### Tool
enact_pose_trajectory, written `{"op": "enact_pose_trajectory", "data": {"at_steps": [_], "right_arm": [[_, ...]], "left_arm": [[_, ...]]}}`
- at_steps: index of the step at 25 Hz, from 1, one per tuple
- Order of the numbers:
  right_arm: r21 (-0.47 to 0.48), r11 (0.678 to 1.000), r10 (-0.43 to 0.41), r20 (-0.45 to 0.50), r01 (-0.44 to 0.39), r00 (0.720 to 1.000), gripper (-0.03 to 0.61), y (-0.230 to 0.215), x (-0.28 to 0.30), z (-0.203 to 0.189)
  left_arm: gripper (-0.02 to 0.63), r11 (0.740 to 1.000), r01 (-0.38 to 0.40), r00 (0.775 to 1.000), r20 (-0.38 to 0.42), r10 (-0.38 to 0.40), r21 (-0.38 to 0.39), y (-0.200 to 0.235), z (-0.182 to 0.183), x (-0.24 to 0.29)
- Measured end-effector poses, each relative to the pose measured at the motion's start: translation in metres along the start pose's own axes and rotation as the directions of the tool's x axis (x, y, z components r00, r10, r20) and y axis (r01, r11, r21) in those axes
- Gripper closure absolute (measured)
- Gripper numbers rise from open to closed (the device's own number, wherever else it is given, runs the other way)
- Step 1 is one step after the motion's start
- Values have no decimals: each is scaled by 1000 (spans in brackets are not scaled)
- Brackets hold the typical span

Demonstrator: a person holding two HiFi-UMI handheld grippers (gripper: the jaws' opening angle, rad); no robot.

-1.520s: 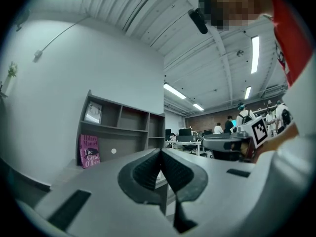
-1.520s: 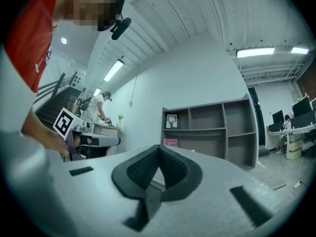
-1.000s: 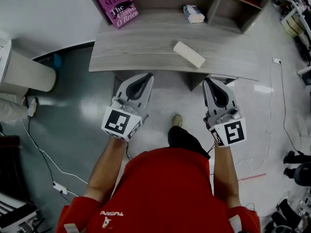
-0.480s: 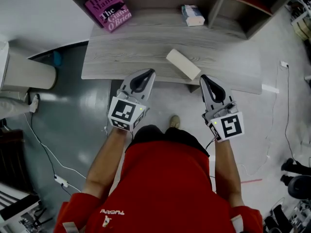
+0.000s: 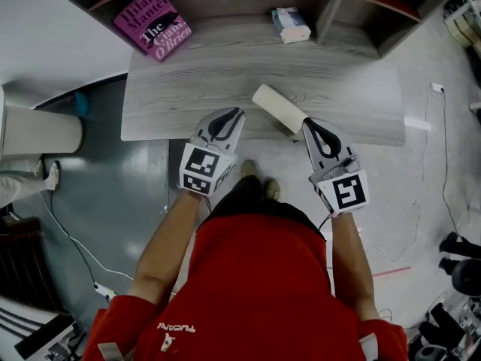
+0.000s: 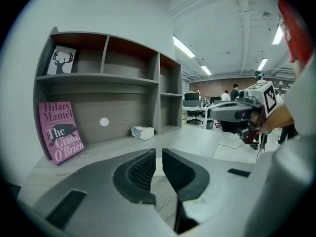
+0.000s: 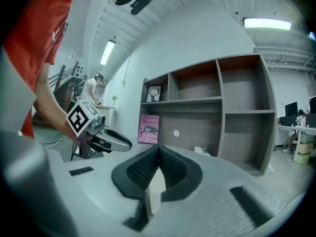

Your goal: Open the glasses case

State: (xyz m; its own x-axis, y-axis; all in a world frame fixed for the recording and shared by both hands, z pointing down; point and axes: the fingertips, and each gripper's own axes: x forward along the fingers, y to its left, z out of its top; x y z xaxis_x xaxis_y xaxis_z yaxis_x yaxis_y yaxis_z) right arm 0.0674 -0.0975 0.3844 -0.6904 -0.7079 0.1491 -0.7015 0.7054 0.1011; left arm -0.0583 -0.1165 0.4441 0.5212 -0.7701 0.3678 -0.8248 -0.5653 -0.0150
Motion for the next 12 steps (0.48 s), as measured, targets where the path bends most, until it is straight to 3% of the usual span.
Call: {"op": "enact_pose_trajectory", "data": {"at_steps": [3, 5, 12], "right_arm": [[-9, 1000, -29, -53, 28, 998, 572, -5, 11, -16], [-10, 999, -46, -93, 45, 995, 564, -10, 18, -27], [0, 998, -68, -222, 70, 973, 457, -13, 36, -68]], "left_arm": [[595, 999, 44, 998, -35, -44, 0, 8, -11, 16], [530, 997, 81, 995, -63, -81, -7, 13, -17, 27], [463, 982, 185, 973, -146, -178, 34, 29, -47, 62]]}}
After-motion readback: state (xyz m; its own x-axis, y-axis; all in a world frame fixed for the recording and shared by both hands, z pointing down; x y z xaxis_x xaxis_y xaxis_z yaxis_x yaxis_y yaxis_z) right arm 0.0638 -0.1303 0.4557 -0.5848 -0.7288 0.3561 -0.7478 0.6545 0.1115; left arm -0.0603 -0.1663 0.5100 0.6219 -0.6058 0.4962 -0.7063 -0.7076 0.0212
